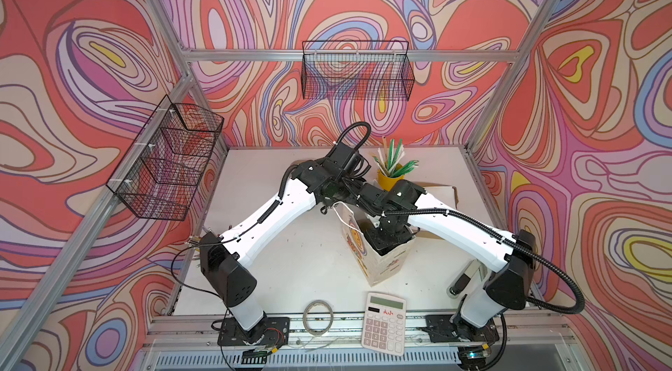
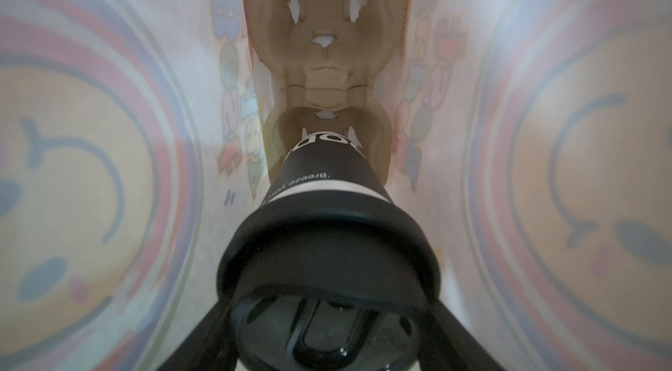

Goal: Pack a coffee takeout order
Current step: Stand up the takeout bag at the center of the table.

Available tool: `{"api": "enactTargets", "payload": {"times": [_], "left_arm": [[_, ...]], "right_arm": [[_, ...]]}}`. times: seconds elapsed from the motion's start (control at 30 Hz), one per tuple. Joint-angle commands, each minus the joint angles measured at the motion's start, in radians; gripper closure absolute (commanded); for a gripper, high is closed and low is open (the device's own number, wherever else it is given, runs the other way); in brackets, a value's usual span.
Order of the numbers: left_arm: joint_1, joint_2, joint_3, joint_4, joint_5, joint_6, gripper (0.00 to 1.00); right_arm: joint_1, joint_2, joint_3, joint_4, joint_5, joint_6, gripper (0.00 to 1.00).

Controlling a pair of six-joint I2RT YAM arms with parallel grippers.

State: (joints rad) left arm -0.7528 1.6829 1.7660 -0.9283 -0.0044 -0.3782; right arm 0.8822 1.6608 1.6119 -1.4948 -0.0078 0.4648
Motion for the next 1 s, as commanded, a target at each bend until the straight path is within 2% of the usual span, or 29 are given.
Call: {"api": "enactTargets", "payload": {"times": [0.0, 0.27, 0.57, 0.7, 0.8, 0.97], "left_arm": [[-0.062, -0.032, -0.003, 0.019, 0.019, -0.012, 0.48], [-0.061, -0.059, -0.029, 0.031, 0.006, -0.011, 0.25], [-0.061, -0.068, -0.036, 0.04, 0.012, -0.016, 0.14], [-0.061, -0.074, -0.039, 0.046, 0.014, -0.019, 0.12], [-0.061, -0.078, -0.042, 0.048, 0.012, -0.021, 0.01], [-0.06, -0.084, -0.048, 0.057, 0.011, -0.023, 0.0]], "right_arm": [[-0.021, 0.026, -0.01, 0.018, 0.013, -0.005, 0.43], [-0.02, 0.027, -0.009, 0.015, 0.015, -0.008, 0.43], [-0.02, 0.024, -0.006, 0.01, 0.018, -0.01, 0.44], [-0.02, 0.023, -0.002, 0.008, 0.021, -0.011, 0.44], [-0.02, 0.021, -0.002, 0.011, 0.02, -0.012, 0.44], [-0.022, 0.016, -0.004, 0.011, 0.022, -0.014, 0.44]]}}
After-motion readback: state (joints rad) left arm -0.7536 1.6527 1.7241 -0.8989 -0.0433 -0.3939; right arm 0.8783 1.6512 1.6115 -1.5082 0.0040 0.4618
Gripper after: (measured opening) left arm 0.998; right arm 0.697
